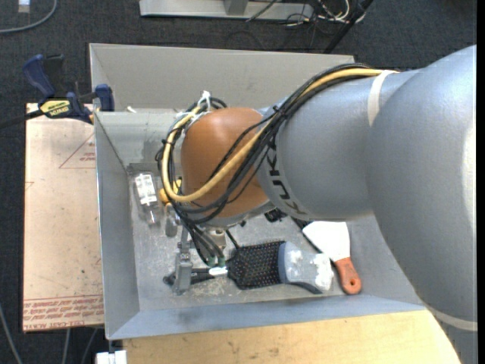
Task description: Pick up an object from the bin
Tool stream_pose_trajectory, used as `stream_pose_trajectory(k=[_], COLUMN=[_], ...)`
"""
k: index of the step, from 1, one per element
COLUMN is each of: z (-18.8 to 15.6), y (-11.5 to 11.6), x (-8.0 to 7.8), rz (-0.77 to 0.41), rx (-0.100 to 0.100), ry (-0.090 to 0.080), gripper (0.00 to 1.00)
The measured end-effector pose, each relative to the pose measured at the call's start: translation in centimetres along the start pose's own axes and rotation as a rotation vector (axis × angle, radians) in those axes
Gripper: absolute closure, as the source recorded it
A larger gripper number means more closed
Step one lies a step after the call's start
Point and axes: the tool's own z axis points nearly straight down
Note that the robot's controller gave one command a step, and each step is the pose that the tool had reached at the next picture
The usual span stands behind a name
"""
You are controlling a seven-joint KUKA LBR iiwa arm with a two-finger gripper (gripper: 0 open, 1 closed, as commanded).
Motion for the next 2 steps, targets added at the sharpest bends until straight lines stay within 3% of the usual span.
stream_pose_trajectory(k=[1,2], z=[-0.4,2.6], y=[-0.1,-1.6], x=[-0.2,-0.5], rz=[0.004,0.060], rx=[-0.001,-0.004], ry=[-0.006,-0.008], gripper=[0.00,0.00])
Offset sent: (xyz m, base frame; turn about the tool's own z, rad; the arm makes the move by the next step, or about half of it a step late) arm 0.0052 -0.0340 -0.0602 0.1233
